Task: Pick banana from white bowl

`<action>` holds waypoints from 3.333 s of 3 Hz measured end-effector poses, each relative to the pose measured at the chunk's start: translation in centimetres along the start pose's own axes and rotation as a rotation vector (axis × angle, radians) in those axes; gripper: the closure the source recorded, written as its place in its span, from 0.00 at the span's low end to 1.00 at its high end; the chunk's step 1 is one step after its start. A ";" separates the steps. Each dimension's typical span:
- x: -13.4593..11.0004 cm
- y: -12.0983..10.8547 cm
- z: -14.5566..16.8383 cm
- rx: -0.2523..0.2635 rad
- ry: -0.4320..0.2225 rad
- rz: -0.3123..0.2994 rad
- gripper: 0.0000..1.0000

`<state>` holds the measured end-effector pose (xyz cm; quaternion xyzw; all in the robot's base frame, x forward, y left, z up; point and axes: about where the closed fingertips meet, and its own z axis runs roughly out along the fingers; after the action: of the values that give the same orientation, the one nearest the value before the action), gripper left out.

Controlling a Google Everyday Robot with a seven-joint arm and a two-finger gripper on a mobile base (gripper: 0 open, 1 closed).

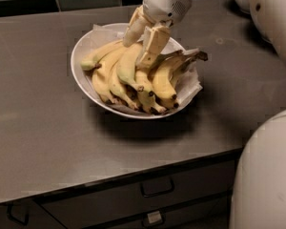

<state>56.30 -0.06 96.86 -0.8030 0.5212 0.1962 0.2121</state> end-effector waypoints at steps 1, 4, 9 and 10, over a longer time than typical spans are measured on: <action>0.0 -0.2 0.0 0.001 -0.002 -0.004 0.72; -1.6 -1.6 -1.2 0.149 -0.021 -0.093 1.00; -3.9 5.6 -5.3 0.345 -0.167 -0.232 1.00; -5.4 5.9 -6.7 0.363 -0.134 -0.249 1.00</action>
Offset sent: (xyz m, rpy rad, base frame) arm 0.0018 0.0008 0.0005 0.0026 -0.0022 0.0026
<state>49.44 -1.84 104.54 -0.7951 0.4295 0.1245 0.4098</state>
